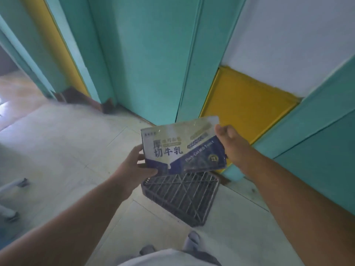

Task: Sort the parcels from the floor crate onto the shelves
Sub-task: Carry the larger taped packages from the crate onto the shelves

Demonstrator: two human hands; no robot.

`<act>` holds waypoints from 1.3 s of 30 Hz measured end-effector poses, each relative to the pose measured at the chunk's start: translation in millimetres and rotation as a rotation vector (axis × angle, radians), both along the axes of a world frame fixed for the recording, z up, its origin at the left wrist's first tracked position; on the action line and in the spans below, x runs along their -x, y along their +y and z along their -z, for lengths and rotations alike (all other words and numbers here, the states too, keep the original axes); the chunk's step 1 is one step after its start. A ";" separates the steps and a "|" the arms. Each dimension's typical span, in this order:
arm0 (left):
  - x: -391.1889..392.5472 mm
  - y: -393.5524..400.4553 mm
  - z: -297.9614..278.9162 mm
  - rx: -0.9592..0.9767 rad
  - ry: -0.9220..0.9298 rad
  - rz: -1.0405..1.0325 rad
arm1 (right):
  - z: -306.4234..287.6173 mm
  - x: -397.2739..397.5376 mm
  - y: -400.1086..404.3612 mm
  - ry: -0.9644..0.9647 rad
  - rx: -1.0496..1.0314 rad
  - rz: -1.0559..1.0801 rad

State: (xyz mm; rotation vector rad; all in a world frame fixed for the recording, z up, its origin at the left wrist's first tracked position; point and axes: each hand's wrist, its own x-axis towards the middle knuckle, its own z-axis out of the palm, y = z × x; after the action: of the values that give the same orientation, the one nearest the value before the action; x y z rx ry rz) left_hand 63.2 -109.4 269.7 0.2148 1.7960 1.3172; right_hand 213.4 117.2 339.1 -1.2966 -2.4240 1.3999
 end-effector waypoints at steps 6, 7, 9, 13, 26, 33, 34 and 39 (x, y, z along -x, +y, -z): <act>4.6 -19.8 -24.8 -0.088 -0.232 -0.093 | 1.2 -36.4 -46.7 0.045 -0.112 0.118; 5.4 -22.4 -27.7 -0.076 -0.249 -0.090 | 1.2 -44.1 -54.4 0.063 -0.119 0.130; 5.7 -24.8 -34.5 -0.073 -0.267 -0.077 | 0.9 -60.5 -67.6 0.091 -0.080 0.159; -3.4 -23.5 -35.9 -0.086 -0.278 0.072 | -7.4 -95.8 -82.8 0.150 0.063 0.268; -154.1 73.3 -39.2 -0.129 -0.145 0.542 | -26.2 -280.5 -87.2 0.062 -0.093 0.685; -324.7 140.3 -45.5 -0.196 -0.214 0.765 | -35.3 -466.5 -92.3 0.101 -0.136 0.948; -354.4 147.0 -49.1 -0.205 -0.239 0.798 | -41.2 -495.9 -92.5 0.096 -0.135 0.966; -485.8 178.6 -57.6 -0.196 -0.249 0.900 | -62.7 -625.5 -91.2 0.114 -0.167 1.028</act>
State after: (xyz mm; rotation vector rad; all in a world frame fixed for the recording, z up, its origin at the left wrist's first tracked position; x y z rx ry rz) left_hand 549.0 69.2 327.3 0.8197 1.1195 0.8025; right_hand 838.9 26.0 401.8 -1.8951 -1.3342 0.8901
